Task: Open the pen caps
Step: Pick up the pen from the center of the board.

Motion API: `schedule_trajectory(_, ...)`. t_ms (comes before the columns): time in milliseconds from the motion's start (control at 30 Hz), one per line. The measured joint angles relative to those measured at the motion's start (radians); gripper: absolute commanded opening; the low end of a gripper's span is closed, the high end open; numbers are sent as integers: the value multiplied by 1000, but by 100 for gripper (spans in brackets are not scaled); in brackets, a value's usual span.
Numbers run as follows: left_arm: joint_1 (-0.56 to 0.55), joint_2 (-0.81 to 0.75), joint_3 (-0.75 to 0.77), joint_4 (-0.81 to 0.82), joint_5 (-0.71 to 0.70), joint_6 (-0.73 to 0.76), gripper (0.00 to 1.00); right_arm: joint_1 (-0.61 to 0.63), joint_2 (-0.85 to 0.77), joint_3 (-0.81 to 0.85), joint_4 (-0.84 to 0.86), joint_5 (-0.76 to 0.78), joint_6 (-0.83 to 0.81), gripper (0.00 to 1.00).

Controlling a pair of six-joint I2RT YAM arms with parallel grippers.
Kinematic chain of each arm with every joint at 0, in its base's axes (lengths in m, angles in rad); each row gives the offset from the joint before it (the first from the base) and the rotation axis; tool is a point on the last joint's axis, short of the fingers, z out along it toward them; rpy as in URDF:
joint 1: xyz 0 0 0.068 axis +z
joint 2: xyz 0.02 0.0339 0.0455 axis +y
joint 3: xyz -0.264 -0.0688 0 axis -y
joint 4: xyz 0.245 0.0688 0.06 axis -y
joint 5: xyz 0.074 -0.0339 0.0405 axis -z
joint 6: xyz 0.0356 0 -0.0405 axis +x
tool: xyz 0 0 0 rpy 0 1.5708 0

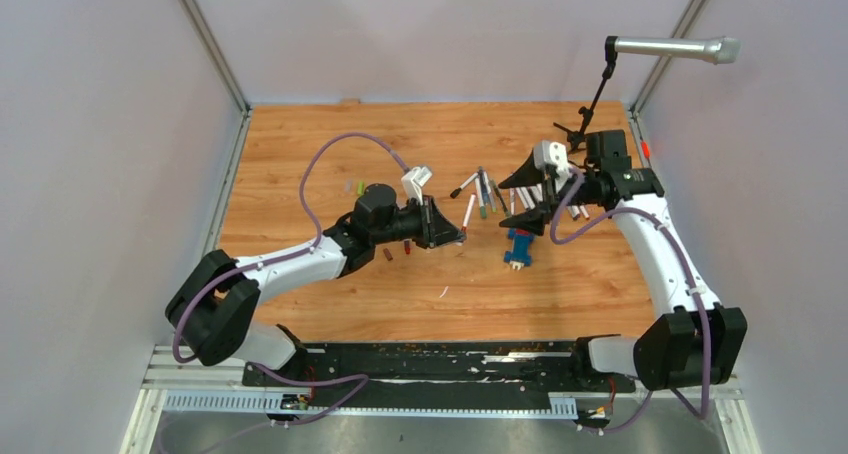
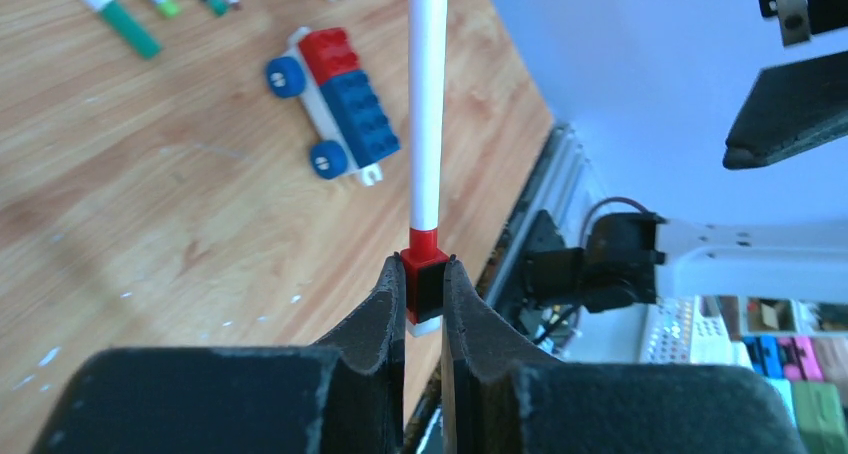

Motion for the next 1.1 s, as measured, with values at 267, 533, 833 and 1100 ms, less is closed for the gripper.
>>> schedule_trajectory(267, -6, 28, 15, 31, 195, -42, 4, 69, 72, 156, -612, 14, -974, 79)
schedule_trajectory(533, -7, 71, 74, -143, 351, 6, 4, 259, 92, 195, -638, 246, -1119, 70)
schedule_trajectory(833, -14, 109, 127, -308, 449, 90, 4, 451, 107, 188, -611, 522, -1145, 50)
schedule_trajectory(1100, -19, 126, 134, -369, 484, 125, 4, 534, 127, 130, -544, 707, -1145, 39)
